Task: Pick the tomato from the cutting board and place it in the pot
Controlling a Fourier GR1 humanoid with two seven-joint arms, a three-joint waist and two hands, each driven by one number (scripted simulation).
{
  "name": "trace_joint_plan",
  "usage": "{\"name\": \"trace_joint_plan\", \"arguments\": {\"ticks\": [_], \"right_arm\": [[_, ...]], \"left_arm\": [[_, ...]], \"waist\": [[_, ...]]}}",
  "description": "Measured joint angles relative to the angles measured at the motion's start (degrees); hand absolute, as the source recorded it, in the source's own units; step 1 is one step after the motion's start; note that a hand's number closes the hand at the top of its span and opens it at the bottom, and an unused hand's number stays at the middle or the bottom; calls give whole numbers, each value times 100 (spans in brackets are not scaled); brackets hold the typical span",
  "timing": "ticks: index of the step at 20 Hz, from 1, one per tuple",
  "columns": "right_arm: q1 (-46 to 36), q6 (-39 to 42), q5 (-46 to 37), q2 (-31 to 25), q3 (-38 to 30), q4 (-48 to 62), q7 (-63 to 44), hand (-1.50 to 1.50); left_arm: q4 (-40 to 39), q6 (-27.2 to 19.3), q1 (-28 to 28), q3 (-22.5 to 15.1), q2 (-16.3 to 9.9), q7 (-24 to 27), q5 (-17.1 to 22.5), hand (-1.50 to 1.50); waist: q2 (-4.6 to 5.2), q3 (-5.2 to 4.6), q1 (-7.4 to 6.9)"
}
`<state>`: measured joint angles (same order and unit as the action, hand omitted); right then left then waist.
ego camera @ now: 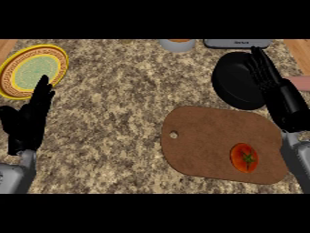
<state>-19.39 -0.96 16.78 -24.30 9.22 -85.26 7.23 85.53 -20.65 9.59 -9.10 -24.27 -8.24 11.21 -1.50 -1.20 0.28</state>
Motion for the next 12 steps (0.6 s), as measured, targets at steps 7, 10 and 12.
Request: {"name": "trace_joint_plan", "arguments": {"ticks": [7,10,12], "right_arm": [[924,-740,-982,-142,114,-738,177,150],[1237,-1905,-1573,-14,-357,-804,420,-150],[1631,-2587,-1981,278,-357,-980,732,-150]], "left_arm": [[-332,57,-470,186,-539,-112,-396,0],[-498,49,-683,229,-613,-376,-367,0],[-517,91,-703,237,-677,-579,-344,0]], "waist": [[83,67,120],[57,96,328],[66,109,328]]}}
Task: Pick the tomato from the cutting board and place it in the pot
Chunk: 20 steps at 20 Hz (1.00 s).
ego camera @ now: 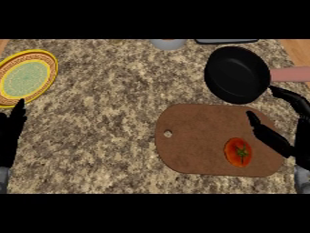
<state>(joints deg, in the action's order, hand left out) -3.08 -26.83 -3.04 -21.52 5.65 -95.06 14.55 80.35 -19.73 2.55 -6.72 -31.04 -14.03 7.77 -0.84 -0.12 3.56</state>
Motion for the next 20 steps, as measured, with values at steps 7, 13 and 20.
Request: {"name": "trace_joint_plan", "arguments": {"ticks": [7,13,20], "right_arm": [[1860,-1377,-1540,538,736,-1248,408,-150],[3171,-1251,-2961,66,869,-2128,-920,-150],[4158,181,-4127,-627,835,-3390,-2829,-150]], "left_arm": [[-8,146,107,-26,-76,-395,-72,0],[73,115,102,-30,-30,-492,-138,0],[187,195,110,-51,-46,-582,-165,0]], "waist": [[40,3,-146],[65,-15,-205],[101,-27,-297]]}}
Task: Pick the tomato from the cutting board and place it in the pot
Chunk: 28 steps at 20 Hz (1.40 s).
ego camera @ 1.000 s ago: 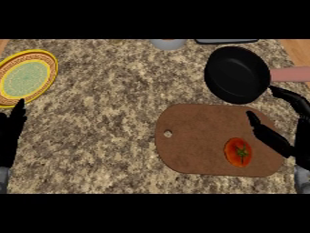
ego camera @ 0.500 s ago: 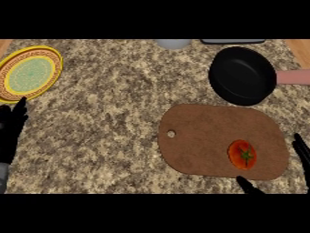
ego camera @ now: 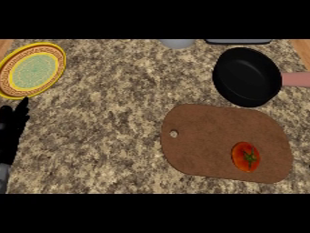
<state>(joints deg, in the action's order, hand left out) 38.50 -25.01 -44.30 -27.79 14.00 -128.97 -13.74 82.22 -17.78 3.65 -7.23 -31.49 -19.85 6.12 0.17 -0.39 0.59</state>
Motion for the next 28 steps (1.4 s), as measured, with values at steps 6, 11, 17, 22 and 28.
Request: {"name": "trace_joint_plan", "arguments": {"ticks": [6,11,17,22,28], "right_arm": [[-335,1510,-225,-232,451,-381,-1545,-150],[-1250,2426,-330,28,826,-389,-2886,-150],[-1946,2891,-585,479,918,-144,-3398,-150],[-2304,3086,-656,734,804,360,-3355,-150],[-2475,2964,-685,941,578,965,-2929,-150]], "left_arm": [[-21,-23,153,-56,119,-62,-125,0],[-41,87,117,20,174,-47,-175,0],[-81,263,175,245,340,-131,-333,0],[-179,403,185,408,478,-54,-533,0],[-85,587,171,632,598,-156,-671,0]], "waist": [[16,12,-98],[0,24,-103],[-15,34,-69],[-17,37,-61],[-19,39,-59]]}}
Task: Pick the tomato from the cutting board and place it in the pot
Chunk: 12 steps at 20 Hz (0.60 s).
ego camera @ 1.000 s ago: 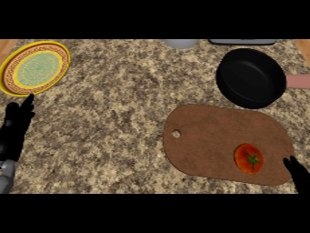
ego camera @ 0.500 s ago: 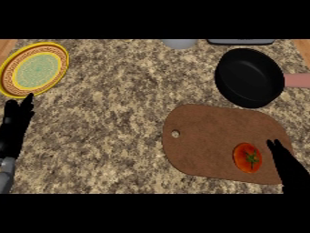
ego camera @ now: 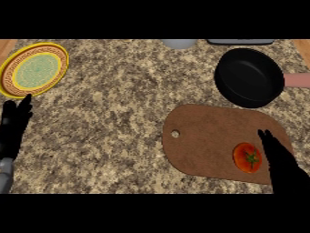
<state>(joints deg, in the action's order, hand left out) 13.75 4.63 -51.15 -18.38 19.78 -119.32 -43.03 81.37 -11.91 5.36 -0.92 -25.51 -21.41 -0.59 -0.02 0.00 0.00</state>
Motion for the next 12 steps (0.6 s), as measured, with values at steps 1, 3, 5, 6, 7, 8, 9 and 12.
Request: {"name": "trace_joint_plan", "arguments": {"ticks": [1,3,5,6,7,8,9,12], "right_arm": [[-36,-95,-112,85,54,147,53,-150],[-141,-27,-153,147,-22,218,86,-150],[-121,-86,-283,200,-39,326,167,-150],[-68,-71,-358,232,-12,290,126,-150],[-76,-6,-342,239,-66,272,123,-150],[-91,38,-337,257,-103,323,135,-150],[-150,32,-403,344,-66,434,107,-150],[-157,64,-364,402,-182,658,207,-150]], "left_arm": [[-33,6,19,6,55,8,-43,0],[-27,46,1,73,116,26,-136,0],[-17,125,-42,141,169,75,-181,0],[-23,178,-8,194,160,48,-194,0],[-104,197,89,228,193,37,-231,0],[6,219,49,246,203,-28,-260,0],[48,231,71,258,234,-77,-292,0],[42,330,79,346,285,-75,-345,0]], "waist": [[0,0,2],[0,1,2],[-1,-1,4],[-1,0,8],[0,0,12],[-1,0,9],[-2,0,7],[-1,0,7]]}}
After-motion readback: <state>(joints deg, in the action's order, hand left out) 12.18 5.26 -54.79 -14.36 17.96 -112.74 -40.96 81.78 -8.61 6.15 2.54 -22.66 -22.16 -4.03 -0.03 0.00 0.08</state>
